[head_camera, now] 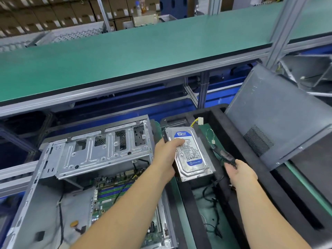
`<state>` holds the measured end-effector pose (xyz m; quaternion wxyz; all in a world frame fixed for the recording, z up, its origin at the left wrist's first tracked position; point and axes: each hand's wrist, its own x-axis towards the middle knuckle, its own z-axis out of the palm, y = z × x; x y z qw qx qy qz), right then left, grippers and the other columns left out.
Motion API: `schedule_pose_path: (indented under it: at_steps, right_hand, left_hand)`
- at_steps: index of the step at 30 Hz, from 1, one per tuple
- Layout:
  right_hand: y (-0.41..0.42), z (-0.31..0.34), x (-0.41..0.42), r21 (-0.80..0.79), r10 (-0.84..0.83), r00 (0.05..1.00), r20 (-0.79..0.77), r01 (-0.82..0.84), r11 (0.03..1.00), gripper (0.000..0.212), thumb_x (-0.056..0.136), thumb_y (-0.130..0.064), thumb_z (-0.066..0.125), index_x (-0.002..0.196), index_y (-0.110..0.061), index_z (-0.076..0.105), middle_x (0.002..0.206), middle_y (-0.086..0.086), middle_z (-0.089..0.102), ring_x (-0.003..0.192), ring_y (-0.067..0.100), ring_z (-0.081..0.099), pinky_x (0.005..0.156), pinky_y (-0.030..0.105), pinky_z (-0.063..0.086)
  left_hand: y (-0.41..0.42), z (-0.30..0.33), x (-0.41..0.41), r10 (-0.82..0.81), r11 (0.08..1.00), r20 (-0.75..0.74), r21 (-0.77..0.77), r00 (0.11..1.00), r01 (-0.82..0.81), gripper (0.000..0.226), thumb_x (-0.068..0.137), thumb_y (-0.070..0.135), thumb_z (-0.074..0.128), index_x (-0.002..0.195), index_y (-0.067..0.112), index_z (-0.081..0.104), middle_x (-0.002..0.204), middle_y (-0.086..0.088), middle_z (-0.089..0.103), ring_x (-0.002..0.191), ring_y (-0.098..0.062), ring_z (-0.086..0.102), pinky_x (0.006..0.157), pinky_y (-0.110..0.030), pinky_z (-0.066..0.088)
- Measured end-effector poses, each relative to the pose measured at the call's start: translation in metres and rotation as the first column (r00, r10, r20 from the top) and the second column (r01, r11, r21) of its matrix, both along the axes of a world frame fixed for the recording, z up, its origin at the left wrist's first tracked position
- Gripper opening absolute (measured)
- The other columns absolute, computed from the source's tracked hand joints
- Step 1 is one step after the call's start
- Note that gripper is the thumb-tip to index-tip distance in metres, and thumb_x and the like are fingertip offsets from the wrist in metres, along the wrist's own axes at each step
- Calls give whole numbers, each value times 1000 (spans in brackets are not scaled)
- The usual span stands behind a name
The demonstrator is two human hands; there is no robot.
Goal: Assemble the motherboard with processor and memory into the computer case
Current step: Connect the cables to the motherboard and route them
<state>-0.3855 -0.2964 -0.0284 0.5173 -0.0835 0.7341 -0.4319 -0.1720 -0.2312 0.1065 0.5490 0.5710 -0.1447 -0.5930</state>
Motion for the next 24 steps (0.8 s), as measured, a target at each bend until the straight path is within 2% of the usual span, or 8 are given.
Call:
schedule_pose_path:
  at_steps: [2,4,6,8,11,14,21,24]
  right_hand:
    - [-5,2,-1,-72,-45,992,119,53,996,44,101,-35,57,135,-8,53,134,14,63,121,34,60,102,34,46]
    - [1,19,9,-120,-2,980,199,27,992,16,97,-10,58,110,-1,57,104,20,66,84,33,68,73,37,58]
    - [1,44,27,-181,57,986,157,-28,983,7,90,-5,60,84,-3,57,64,8,59,43,18,52,40,23,41]
    - [7,74,54,-267,317,949,-5,-306,914,18,92,-18,62,79,-5,63,49,2,57,33,12,45,33,18,33]
    - [29,117,94,-319,622,756,-204,-652,688,39,94,-47,63,80,-13,76,70,-2,75,52,13,68,46,22,49]
    - [56,134,134,-407,771,582,-259,-789,460,37,101,-48,54,97,-19,78,94,-2,79,86,17,77,83,43,61]
    - [111,153,214,-692,884,465,56,-620,370,87,77,-86,52,145,-31,52,140,0,63,132,21,58,108,46,46]
    - [135,152,238,-736,893,390,227,-531,419,99,61,-88,66,136,-23,63,138,9,64,131,23,58,99,37,54]
  left_hand:
    - [0,0,0,5,1000,0,0,1000,-5,26,86,0,65,111,6,62,91,-13,76,79,-30,75,65,-44,60]
    - [1,3,0,1,1000,-1,1,1000,-1,24,87,1,64,110,5,61,93,-14,76,82,-31,75,68,-45,60]
    - [3,7,1,-13,1000,-4,-1,1000,13,22,87,3,64,110,4,61,96,-16,75,86,-33,74,73,-49,61]
    - [9,11,5,-27,1000,-15,1,1000,27,25,88,5,62,113,2,60,101,-18,74,92,-36,73,81,-54,59]
    - [26,20,22,-8,1000,-45,-15,999,8,32,90,8,60,121,-1,57,106,-23,72,98,-41,70,89,-62,53]
    - [53,28,59,78,984,42,-162,996,-70,25,91,4,61,116,6,60,103,-19,74,95,-37,72,85,-57,57]
    - [115,44,111,282,827,691,-526,666,196,23,86,29,69,105,42,65,93,16,71,85,0,66,75,-14,49]
    - [131,39,118,348,821,797,-513,493,251,37,86,24,66,120,40,65,110,21,69,101,-1,64,86,-21,50]
